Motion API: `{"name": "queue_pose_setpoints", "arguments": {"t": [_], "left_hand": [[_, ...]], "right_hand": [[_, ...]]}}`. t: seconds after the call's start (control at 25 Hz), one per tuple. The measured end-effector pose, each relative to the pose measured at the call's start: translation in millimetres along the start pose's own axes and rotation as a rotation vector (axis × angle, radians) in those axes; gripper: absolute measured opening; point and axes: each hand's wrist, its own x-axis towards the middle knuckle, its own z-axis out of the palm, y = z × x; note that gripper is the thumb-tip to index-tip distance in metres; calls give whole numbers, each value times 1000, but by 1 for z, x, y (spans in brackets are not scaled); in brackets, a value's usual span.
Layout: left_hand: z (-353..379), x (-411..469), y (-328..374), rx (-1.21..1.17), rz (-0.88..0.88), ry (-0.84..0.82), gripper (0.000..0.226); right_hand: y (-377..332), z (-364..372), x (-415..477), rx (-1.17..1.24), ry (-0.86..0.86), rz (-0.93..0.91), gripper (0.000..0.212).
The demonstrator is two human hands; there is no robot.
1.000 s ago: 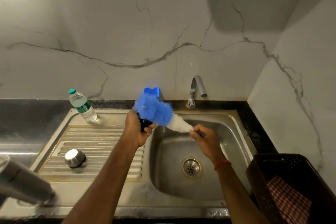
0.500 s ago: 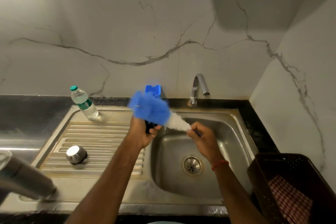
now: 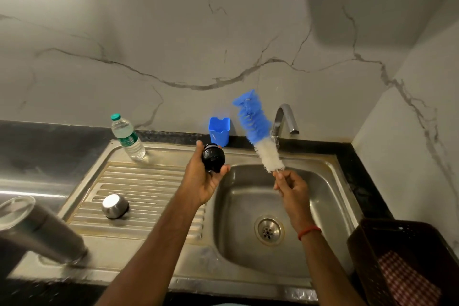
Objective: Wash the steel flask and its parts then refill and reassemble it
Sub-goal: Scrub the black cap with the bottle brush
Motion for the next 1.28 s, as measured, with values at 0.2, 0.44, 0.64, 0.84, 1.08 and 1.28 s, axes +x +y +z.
{"name": "queue_pose_setpoints", "arguments": {"t": [0.2,0.44,0.64,0.84,1.08,1.28], "left_hand": [[5,-2,-5,-88,12,-25,43],[6,12,-16,-2,122,255,22],[-9,7,-11,-116,162,147,26],[9,-4,-12,22,106,113,42],[6,-1,-2,52,131,120,39],[14,2,-8,81,83,97,38]], "right_hand": [[-5,4,1,-31,-39,22,16],[-28,24,8,-115,-158,-101,16],[10,1,-11,-291,-283,-127,24],[-20,16,1,-333,-250,-199,23],[-9,-20,-7,-356,-228,-226,31],[-44,6,17,-466,-246,-417,11]]}}
